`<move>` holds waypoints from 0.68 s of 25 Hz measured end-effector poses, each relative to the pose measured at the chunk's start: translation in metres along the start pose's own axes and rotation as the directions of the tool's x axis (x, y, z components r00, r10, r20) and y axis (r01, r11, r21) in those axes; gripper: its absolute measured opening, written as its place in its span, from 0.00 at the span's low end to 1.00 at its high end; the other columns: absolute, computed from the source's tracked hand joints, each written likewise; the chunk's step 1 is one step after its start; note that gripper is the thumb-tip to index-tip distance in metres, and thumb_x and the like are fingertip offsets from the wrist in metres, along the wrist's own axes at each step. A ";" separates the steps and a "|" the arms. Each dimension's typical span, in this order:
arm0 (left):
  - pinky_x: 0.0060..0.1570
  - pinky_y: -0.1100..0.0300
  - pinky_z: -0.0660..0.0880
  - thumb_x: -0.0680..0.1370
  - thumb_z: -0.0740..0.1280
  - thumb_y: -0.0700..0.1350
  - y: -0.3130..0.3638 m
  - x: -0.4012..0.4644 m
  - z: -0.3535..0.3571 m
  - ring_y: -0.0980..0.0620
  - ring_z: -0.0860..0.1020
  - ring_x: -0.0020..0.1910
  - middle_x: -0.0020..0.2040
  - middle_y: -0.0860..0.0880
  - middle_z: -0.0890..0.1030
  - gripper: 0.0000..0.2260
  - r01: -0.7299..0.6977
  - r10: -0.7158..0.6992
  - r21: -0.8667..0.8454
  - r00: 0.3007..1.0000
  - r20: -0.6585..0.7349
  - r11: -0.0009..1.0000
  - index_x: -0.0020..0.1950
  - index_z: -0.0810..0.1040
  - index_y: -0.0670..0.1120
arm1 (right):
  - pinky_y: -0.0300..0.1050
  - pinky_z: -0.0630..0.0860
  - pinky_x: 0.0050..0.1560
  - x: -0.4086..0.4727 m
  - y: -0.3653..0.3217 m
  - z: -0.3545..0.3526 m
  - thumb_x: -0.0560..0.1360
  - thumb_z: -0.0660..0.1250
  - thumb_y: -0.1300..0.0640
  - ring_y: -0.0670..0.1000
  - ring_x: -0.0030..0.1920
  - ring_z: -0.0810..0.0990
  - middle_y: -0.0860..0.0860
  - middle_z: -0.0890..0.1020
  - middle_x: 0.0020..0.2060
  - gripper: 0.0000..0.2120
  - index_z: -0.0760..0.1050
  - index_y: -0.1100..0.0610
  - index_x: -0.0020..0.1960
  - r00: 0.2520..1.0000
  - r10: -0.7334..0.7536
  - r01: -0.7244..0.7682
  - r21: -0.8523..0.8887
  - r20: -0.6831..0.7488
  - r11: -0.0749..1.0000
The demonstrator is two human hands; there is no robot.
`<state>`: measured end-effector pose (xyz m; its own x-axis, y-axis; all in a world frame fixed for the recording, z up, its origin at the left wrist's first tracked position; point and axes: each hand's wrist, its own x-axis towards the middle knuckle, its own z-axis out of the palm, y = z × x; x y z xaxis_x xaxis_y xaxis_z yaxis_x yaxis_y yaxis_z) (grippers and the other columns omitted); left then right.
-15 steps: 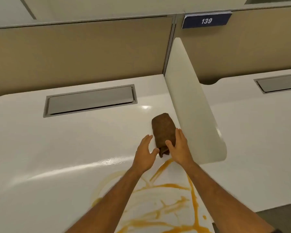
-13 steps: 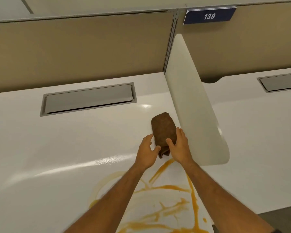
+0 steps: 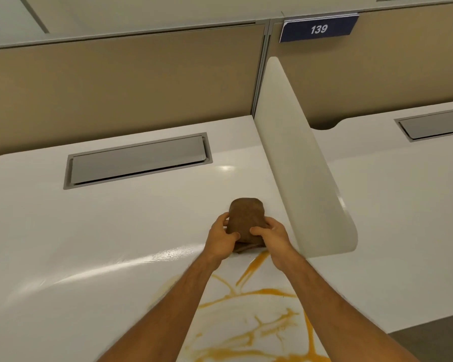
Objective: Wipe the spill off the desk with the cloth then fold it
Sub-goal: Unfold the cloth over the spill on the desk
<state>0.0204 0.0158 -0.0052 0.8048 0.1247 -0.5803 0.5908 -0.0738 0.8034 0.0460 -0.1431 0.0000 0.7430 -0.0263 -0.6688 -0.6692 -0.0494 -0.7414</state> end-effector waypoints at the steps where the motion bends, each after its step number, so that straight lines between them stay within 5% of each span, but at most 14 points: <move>1: 0.42 0.64 0.82 0.79 0.67 0.31 -0.003 -0.013 -0.010 0.46 0.82 0.57 0.66 0.45 0.79 0.28 -0.014 0.015 -0.031 1.000 0.018 0.999 0.77 0.70 0.48 | 0.39 0.80 0.42 -0.014 -0.003 0.005 0.73 0.72 0.67 0.53 0.51 0.85 0.54 0.85 0.54 0.21 0.78 0.55 0.63 0.999 -0.037 0.037 0.006 0.005 0.999; 6: 0.50 0.59 0.83 0.78 0.68 0.31 -0.018 -0.080 -0.050 0.48 0.84 0.59 0.66 0.47 0.81 0.27 -0.047 0.061 -0.160 0.994 0.087 0.986 0.74 0.72 0.50 | 0.46 0.82 0.49 -0.100 -0.011 0.042 0.74 0.70 0.67 0.53 0.55 0.84 0.49 0.81 0.60 0.21 0.75 0.48 0.61 0.971 -0.228 0.229 0.000 0.076 0.973; 9: 0.57 0.48 0.83 0.79 0.65 0.33 -0.028 -0.117 -0.073 0.44 0.85 0.59 0.65 0.45 0.83 0.24 -0.019 0.064 -0.289 0.987 0.147 0.957 0.73 0.73 0.50 | 0.39 0.82 0.45 -0.156 -0.004 0.071 0.75 0.69 0.68 0.49 0.53 0.85 0.48 0.84 0.57 0.20 0.77 0.48 0.60 0.944 -0.326 0.327 0.003 0.056 0.945; 13: 0.69 0.33 0.72 0.83 0.62 0.55 -0.038 -0.170 -0.125 0.38 0.81 0.63 0.65 0.40 0.82 0.20 0.155 0.061 -0.578 0.940 0.336 0.802 0.69 0.81 0.47 | 0.37 0.79 0.41 -0.239 0.016 0.108 0.74 0.67 0.70 0.44 0.45 0.86 0.45 0.87 0.50 0.22 0.80 0.46 0.58 0.885 -0.463 0.466 -0.089 0.058 0.880; 17: 0.60 0.39 0.80 0.79 0.65 0.64 -0.044 -0.218 -0.159 0.39 0.83 0.62 0.63 0.38 0.84 0.27 0.220 0.089 -0.663 0.913 0.399 0.716 0.65 0.84 0.44 | 0.44 0.80 0.58 -0.307 0.050 0.140 0.72 0.69 0.64 0.45 0.57 0.83 0.47 0.85 0.56 0.24 0.80 0.41 0.62 0.841 -0.526 0.538 -0.309 0.129 0.784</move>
<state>-0.1906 0.1495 0.1069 0.8098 -0.2870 -0.5117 0.5619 0.6303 0.5357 -0.2173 0.0023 0.1604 0.9748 0.1325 -0.1795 -0.1210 -0.3616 -0.9244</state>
